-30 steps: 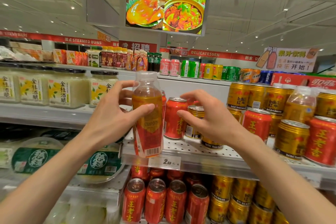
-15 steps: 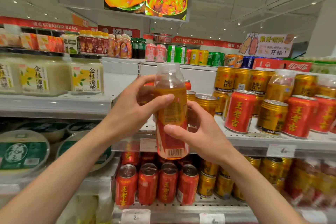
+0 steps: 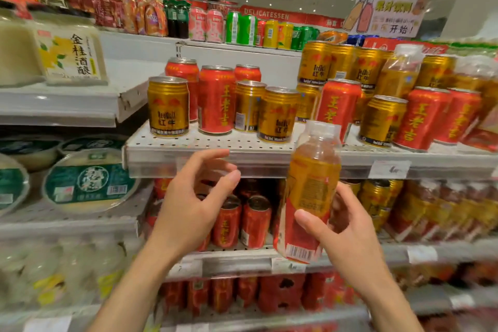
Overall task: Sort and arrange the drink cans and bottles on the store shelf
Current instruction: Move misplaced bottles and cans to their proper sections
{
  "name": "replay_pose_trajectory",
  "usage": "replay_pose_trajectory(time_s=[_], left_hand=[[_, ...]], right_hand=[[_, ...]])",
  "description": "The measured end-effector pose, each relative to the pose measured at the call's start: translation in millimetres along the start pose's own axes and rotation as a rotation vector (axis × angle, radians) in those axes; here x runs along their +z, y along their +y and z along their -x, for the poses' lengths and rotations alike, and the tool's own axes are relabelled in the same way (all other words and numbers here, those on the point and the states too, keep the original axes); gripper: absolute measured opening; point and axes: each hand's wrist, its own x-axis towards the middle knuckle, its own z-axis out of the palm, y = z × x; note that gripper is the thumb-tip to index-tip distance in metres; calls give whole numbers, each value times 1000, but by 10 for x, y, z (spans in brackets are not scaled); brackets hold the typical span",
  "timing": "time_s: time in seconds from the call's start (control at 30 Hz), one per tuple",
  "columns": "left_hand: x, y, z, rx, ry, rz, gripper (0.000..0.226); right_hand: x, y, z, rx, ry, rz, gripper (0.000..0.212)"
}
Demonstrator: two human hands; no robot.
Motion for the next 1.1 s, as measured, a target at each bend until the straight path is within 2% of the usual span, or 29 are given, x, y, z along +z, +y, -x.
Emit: replay_pose_trajectory(time_s=[0.2, 0.33, 0.37, 0.47, 0.53, 0.73, 0.83, 1.0, 1.1], left_hand=[[745, -226, 523, -192, 85, -14, 32], [1305, -235, 745, -297, 108, -42, 37], [1435, -222, 775, -309, 104, -56, 37], [1796, -159, 833, -350, 94, -78, 37], [2028, -96, 842, -363, 86, -89, 37], [2524, 22, 695, -342, 52, -116, 32], [2671, 30, 570, -313, 40, -98, 31], [2882, -16, 368, -237, 26, -44, 27], [3008, -22, 277, -211, 0, -5, 27]], right_hand=[[-680, 592, 195, 149, 15, 15, 69], [-1332, 954, 210, 234, 31, 51, 102], [-1475, 1034, 210, 258, 35, 57, 104], [-1848, 1189, 189, 297, 24, -1, 81], [-2062, 1237, 152, 313, -4, -29, 74], [-2457, 1334, 61, 346, 9, -26, 74], [-2567, 1335, 0, 326, 9, -27, 67], [-2750, 1252, -73, 272, 55, 13, 77], [-2855, 1189, -126, 239, 69, 51, 72]])
